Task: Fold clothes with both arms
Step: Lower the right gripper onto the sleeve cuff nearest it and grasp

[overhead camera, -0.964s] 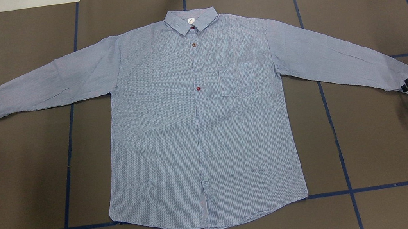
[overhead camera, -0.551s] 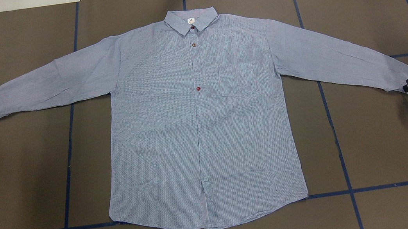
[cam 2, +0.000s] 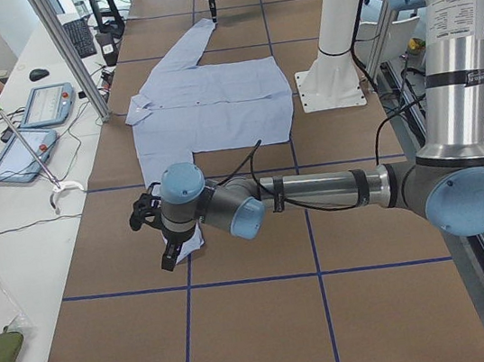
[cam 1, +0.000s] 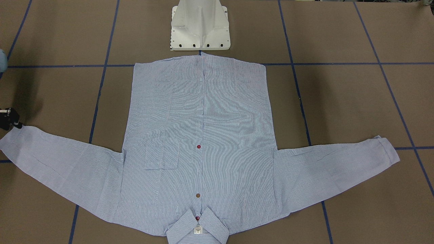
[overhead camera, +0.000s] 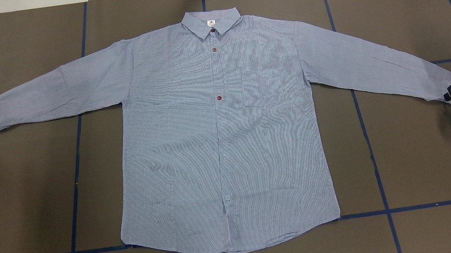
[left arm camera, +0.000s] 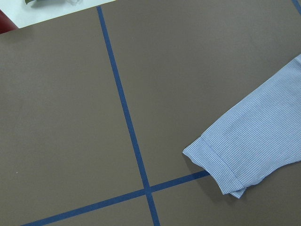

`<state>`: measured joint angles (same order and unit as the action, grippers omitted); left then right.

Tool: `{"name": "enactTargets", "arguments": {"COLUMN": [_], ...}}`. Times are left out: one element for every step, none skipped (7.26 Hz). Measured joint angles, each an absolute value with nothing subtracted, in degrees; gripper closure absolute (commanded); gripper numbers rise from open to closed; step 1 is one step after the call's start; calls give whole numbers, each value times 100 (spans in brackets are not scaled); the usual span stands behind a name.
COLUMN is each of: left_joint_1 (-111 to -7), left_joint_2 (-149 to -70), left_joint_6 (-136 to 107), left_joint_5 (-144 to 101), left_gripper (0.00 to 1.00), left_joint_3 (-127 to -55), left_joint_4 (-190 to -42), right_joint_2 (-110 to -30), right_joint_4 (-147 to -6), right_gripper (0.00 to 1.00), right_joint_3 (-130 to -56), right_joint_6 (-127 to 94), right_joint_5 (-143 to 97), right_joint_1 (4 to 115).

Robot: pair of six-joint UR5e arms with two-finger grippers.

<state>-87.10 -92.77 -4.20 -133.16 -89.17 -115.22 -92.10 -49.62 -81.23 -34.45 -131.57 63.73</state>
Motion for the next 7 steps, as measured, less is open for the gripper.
{"name": "enactTargets", "arguments": {"left_joint_1": [-8710,-8710,-8710,-8710,-8710,-8710,-8710], "left_joint_2": [-9277,-9278,-9280,-9281,-9281,-9284,-9287], "left_joint_6": [-421,-422,-422,-422,-422,-422,-422], "left_joint_5": [-13316,-13316,-13317,-13319,-13319,-13322,-13322], "left_gripper": [0,0,0,0,0,0,0], "left_joint_3": [-8920,-8920,-8921,-8921,-8927,-8930,-8930], "left_joint_4": [-11523,-11522,-11522,-11522,-11522,-11522,-11521], "right_joint_2": [-9215,-9218,-9215,-9210,-9208,-9209,-9210], "right_joint_4": [-4975,-5009,-5044,-5063,-5074,-5078,-5079], "right_gripper": [53,53,58,60,60,65,76], "right_joint_3": [-8123,-8125,-8129,-8129,-8130,-8132,-8136], "right_joint_6": [-3445,-3445,-3445,-3445,-3445,-3445,-3445], "right_joint_5": [-13157,-13157,-13157,-13157,-13157,-13159,-13163], "right_joint_1": [6368,6366,6364,6364,6360,6359,6361]}}
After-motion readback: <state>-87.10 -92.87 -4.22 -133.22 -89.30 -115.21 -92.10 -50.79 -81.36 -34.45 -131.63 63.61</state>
